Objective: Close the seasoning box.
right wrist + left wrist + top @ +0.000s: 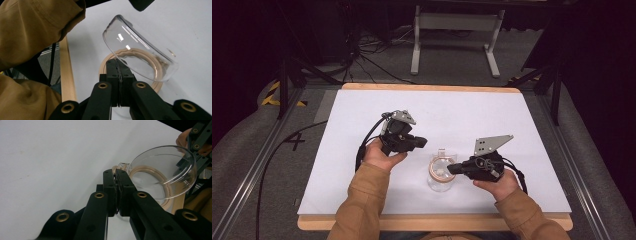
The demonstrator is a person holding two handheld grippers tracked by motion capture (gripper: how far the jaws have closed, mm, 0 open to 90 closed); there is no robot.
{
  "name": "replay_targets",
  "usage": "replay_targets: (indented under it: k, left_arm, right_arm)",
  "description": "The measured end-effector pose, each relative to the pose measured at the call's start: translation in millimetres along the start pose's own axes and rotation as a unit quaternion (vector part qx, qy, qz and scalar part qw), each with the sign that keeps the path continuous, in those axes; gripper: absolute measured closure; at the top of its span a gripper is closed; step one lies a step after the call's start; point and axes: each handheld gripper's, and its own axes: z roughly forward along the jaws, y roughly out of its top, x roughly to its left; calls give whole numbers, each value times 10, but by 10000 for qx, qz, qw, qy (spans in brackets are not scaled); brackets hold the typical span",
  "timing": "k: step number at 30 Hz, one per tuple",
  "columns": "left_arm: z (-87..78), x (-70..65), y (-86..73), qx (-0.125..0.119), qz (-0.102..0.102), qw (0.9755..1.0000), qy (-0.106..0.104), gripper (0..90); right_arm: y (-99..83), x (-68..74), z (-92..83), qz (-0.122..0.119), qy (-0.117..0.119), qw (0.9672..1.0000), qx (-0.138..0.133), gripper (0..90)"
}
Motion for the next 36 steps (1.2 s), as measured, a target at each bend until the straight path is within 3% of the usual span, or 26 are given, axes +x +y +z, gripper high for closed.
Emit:
replay_targets:
  k: [17,36]
  left_arm:
    - [13,2,-12,192,22,9998,80,862]
    - [6,28,-24,247,-26,9996,132,849]
  right_arm:
    - [15,42,58,182,138,9970,735,894]
    - [-28,-4,66,443,305,9910,1226,894]
